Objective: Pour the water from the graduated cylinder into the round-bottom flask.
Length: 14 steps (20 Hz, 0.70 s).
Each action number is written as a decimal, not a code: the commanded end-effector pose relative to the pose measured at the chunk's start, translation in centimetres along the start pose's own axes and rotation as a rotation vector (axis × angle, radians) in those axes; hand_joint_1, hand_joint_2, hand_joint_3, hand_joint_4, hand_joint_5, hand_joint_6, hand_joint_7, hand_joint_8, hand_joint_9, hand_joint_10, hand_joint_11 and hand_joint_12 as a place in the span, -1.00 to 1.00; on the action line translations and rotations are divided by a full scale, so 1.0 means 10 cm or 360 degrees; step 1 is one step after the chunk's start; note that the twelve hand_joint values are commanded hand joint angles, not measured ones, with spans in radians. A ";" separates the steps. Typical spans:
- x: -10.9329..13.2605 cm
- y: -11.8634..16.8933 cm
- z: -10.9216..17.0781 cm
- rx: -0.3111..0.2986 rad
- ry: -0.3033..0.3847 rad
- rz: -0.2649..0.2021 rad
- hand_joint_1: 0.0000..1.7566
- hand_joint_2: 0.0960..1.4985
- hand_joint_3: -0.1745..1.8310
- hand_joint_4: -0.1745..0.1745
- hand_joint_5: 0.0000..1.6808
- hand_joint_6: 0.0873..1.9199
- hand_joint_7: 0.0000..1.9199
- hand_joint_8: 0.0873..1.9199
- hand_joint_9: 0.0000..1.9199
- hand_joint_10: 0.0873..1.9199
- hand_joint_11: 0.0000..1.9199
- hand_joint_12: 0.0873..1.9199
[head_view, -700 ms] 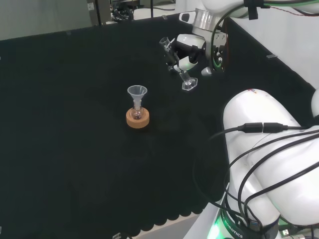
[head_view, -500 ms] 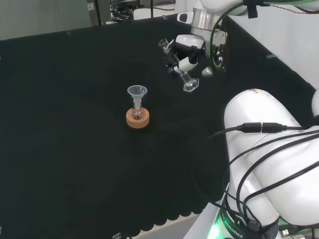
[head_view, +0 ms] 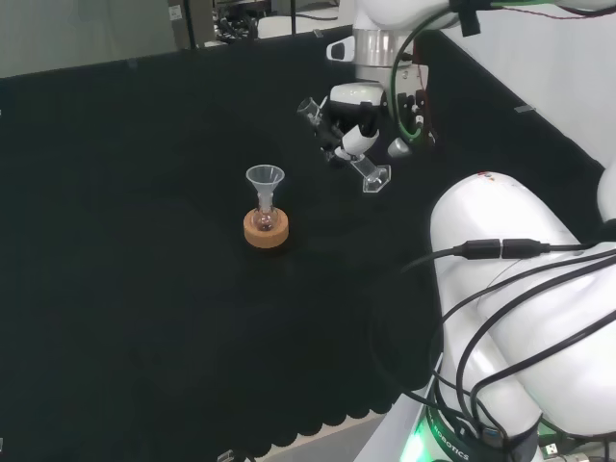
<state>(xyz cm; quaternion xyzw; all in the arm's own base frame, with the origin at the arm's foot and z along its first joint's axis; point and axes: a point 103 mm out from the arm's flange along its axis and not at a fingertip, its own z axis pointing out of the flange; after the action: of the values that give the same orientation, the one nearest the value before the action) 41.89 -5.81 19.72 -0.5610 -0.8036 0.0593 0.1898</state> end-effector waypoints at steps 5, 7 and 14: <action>0.18 0.17 0.12 0.0336 -0.0246 0.0035 0.58 0.38 -0.83 -1.00 0.22 -0.11 -0.06 0.04 0.31 -0.37 0.33 -0.30; 0.18 0.19 0.14 0.0364 -0.0294 0.0041 0.58 0.38 -0.83 -1.00 0.22 -0.11 -0.06 0.04 0.32 -0.37 0.33 -0.30; 0.27 0.19 0.17 0.0437 -0.0397 0.0059 0.59 0.37 -0.83 -1.00 0.22 -0.11 -0.06 0.03 0.32 -0.38 0.33 -0.30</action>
<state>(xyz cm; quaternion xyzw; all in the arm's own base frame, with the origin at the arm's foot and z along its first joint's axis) 42.22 -1.70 18.17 -0.5241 -0.8087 0.1983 0.1790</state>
